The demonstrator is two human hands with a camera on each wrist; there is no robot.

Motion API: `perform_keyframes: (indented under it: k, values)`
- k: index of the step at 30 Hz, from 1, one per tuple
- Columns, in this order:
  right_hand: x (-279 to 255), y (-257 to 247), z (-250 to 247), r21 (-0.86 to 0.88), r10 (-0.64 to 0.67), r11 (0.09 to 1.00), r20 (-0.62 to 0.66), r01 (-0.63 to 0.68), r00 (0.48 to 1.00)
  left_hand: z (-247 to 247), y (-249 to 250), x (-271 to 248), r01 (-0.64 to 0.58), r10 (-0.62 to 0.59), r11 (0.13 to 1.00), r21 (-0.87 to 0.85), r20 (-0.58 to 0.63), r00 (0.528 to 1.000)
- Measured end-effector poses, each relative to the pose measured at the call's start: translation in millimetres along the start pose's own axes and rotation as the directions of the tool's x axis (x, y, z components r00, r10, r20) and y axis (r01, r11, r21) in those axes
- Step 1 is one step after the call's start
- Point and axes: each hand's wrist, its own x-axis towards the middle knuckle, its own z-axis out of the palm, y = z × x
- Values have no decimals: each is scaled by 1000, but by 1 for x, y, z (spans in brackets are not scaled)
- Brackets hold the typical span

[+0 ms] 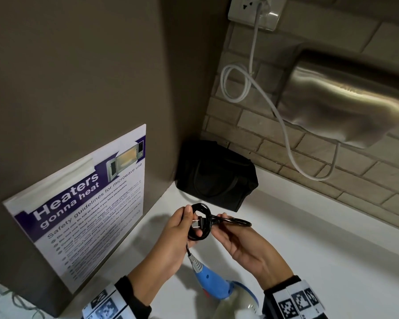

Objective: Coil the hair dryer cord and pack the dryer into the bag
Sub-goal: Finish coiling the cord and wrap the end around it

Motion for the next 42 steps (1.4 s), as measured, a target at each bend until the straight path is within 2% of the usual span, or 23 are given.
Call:
perform_keyframes:
  k: [4, 7, 12, 15, 20, 23, 27, 30, 34, 35, 37, 38, 39, 40, 42]
  values:
    - [2, 5, 0, 11, 22, 1000, -15, -22, 1000, 4, -1, -4, 3, -3, 1000, -3, 72, 997]
    - [6, 9, 0, -36, 44, 998, -13, -45, 999, 9, -5, -7, -25, 18, 997, 66, 105, 994]
    - [12, 14, -2, -174, 92, 980, -18, -93, 996, 6, -11, -3, -48, 29, 974, 221, 89, 996]
    - [14, 17, -1, -233, 106, 967, -2, -104, 994, 5, -14, 0, -54, 45, 959, 279, 39, 998]
    - [-6, 10, 6, -229, 173, 964, 158, -135, 972, -3, -13, 7, -85, 100, 946, 314, -34, 994]
    - [-14, 7, 9, -352, 132, 935, 232, -44, 964, 0, -15, 4, -140, 156, 916, 376, -13, 988]
    - [-15, 14, 15, -528, 12, 842, 230, 115, 973, 7, -19, 2, -142, 147, 922, 360, 13, 989]
    - [-13, 20, 14, -653, -82, 719, 261, 239, 962, 6, -21, 4, -115, 125, 930, 349, -7, 992]
    - [-16, 21, 12, -763, -160, 573, 253, 299, 954, 3, -17, 3, -110, 139, 930, 350, -61, 988]
    - [-18, 22, 11, -813, -197, 482, 262, 326, 945, 2, -17, 4, -110, 145, 926, 361, -73, 987]
    - [-22, 21, 10, -900, -261, 233, 306, 367, 916, -1, -18, 6, -105, 151, 921, 376, -95, 984]
    - [-26, 20, 10, -912, -271, 148, 334, 382, 903, -3, -19, 8, -98, 148, 923, 373, -109, 983]
    - [-31, 18, 10, -914, -279, 117, 346, 389, 896, -4, -20, 10, -87, 141, 928, 363, -125, 982]
    - [-34, 14, 9, -910, -289, 144, 338, 390, 896, -6, -21, 12, -77, 131, 940, 333, -142, 981]
    - [-40, 6, 5, -883, -304, 295, 274, 364, 912, -7, -20, 13, -70, 111, 967, 243, -157, 981]
